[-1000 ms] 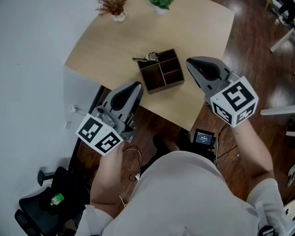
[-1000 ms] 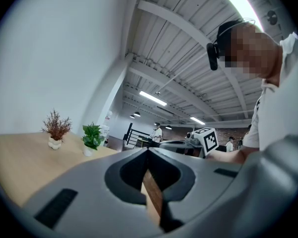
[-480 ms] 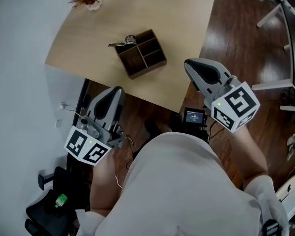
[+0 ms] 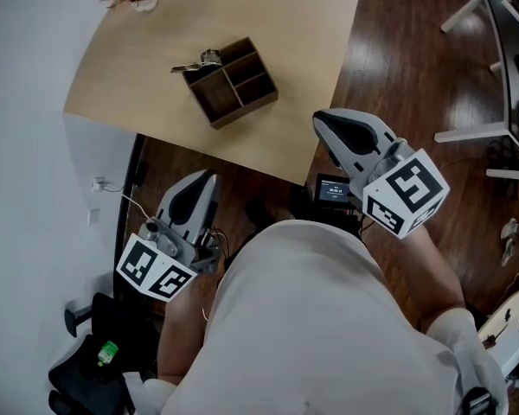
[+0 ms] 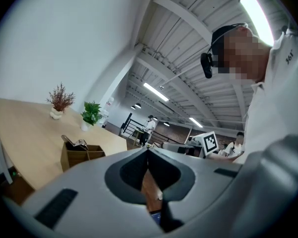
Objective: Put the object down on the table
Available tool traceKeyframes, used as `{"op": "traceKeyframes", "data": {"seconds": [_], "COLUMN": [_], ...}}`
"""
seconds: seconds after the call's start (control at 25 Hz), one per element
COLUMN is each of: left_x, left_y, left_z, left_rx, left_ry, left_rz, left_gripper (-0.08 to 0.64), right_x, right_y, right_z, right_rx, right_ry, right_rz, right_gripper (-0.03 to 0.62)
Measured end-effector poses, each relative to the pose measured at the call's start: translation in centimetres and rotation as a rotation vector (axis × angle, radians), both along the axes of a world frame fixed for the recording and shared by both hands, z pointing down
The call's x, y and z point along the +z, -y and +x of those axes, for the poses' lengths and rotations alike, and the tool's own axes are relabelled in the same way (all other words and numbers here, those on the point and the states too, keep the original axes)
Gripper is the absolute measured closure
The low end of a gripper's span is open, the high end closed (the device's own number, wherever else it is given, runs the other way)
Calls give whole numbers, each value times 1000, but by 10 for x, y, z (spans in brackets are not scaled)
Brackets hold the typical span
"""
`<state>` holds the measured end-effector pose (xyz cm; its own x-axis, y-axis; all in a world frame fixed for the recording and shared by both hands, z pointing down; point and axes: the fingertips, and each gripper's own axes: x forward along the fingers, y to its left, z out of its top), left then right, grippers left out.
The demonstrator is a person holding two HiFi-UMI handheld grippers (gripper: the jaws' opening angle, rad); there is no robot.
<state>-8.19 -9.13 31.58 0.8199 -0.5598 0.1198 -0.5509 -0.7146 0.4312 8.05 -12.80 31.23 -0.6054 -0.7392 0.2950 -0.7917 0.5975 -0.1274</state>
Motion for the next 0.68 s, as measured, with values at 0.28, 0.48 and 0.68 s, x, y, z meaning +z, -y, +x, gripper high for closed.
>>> {"op": "traceKeyframes", "data": {"seconds": [0.28,0.48,0.68], "left_x": [9,13,15], "left_y": [-7,-10,-8], "left_z": [6,3,-5], "left_rx": [16,19,8], "left_ry": [-3,-10,-10], "left_rz": [-26,-43,-56], "left_gripper": [560,560,560], "right_x": [6,9,9], "right_y": [-3,-2,1], "right_z": [-2,-7,-11], "right_rx": [-5,-7,-11], "right_ry": [-3,-9,-13], "right_rz": [-10,-19,-23], "right_gripper": [589,589,589]}}
